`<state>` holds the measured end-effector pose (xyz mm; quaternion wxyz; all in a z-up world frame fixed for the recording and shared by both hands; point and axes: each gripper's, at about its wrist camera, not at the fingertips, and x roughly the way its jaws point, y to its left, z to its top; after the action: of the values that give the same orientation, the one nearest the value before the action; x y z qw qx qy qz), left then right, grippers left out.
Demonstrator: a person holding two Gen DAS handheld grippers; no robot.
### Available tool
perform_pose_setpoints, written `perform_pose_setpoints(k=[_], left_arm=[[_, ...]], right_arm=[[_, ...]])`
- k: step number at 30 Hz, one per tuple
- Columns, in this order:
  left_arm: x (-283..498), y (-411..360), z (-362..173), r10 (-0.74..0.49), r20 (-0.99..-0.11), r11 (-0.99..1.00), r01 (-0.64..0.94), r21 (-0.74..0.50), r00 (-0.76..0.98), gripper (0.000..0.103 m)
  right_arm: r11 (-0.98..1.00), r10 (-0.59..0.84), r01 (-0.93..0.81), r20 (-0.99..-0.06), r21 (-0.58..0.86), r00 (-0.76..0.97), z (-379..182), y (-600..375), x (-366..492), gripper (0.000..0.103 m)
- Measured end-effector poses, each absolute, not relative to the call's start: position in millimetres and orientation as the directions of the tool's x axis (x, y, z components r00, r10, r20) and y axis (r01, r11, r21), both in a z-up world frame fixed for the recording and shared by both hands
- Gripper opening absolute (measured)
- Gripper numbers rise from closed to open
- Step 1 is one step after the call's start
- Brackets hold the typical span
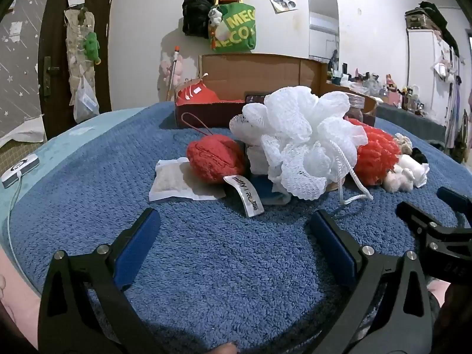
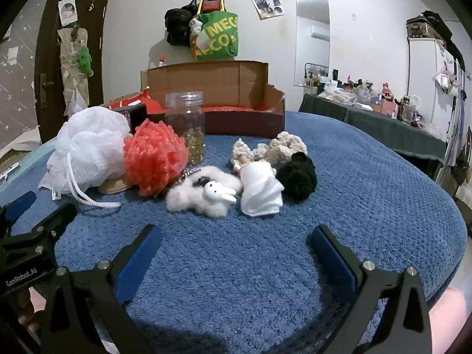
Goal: Organize soft objects
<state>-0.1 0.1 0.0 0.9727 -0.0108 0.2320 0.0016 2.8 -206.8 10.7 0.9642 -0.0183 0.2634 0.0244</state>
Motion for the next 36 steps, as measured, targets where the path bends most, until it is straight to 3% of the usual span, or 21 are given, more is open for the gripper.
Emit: perform_pose_setpoints(k=[36], left_arm=[[0.2, 0.0, 0.0, -0.001, -0.46, 1.0, -0.008, -0.018, 0.888, 0.103]], right_arm=[[0.998, 0.035, -0.057, -0.51, -0.028, 0.859, 9.9, -205.6, 3.3, 0.103]])
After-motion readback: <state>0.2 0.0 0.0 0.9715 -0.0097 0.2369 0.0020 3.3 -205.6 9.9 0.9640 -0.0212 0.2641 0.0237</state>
